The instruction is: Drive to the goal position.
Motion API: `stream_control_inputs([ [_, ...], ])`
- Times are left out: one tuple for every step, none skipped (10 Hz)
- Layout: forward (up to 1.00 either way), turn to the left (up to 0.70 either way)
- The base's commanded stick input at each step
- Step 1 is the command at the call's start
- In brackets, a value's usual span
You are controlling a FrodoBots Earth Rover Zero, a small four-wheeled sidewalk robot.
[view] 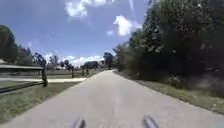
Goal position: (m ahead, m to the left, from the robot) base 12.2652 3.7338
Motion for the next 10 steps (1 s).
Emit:
stream_control_inputs([
  [0.5,0.0],
  [0.5,0.0],
  [0.5,0.0],
  [0.5,0.0],
  [0.5,0.0],
  [0.5,0.0],
  [0.5,0.0],
  [0.5,0.0],
  [0.5,0.0],
  [0.5,0.0],
])
